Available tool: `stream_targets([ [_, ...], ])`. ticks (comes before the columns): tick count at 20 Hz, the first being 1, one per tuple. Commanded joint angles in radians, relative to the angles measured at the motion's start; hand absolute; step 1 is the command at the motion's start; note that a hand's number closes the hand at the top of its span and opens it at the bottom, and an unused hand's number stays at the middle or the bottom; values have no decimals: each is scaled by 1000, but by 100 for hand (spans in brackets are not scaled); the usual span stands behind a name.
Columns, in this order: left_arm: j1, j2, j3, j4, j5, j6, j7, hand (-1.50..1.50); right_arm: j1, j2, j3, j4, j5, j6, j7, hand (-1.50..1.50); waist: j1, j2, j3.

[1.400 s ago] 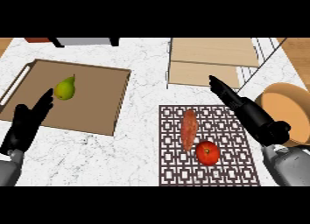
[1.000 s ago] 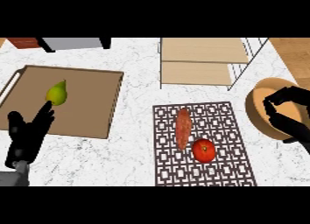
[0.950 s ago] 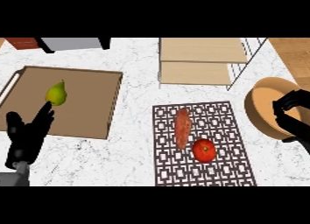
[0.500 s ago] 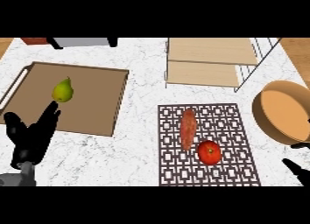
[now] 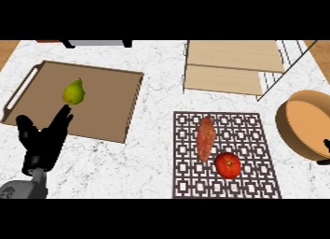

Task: Pick the tomato from the placemat and place it in the tiered shelf

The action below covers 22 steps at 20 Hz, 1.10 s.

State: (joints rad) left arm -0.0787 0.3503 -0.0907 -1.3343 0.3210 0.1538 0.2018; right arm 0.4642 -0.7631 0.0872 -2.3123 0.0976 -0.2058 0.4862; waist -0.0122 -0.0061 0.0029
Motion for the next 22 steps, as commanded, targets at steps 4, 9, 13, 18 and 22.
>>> stream_targets([
  [4, 29, -22, -26, 14, -7, -22, 27, 0, -113, -49, 109, -177, 166, 37, 478, -150, 30, 11, -7],
  [9, 1, -33, -32, 35, -20, -34, 25, 0, -320, 30, 298, -57, 354, 6, 675, -150, 40, 11, -7],
  [13, 3, -40, -35, 25, -27, -29, 35, 0, -461, 78, 352, 58, 421, 65, 795, -150, 49, 12, -7],
  [18, -16, -26, -11, 42, -16, -44, 50, 0, -560, 206, 457, 205, 466, 129, 865, -150, 48, 13, -7],
  [22, -28, -46, -8, 42, -27, -26, 43, 0, -607, 283, 516, 245, 520, 186, 924, -150, 26, 8, -6],
])
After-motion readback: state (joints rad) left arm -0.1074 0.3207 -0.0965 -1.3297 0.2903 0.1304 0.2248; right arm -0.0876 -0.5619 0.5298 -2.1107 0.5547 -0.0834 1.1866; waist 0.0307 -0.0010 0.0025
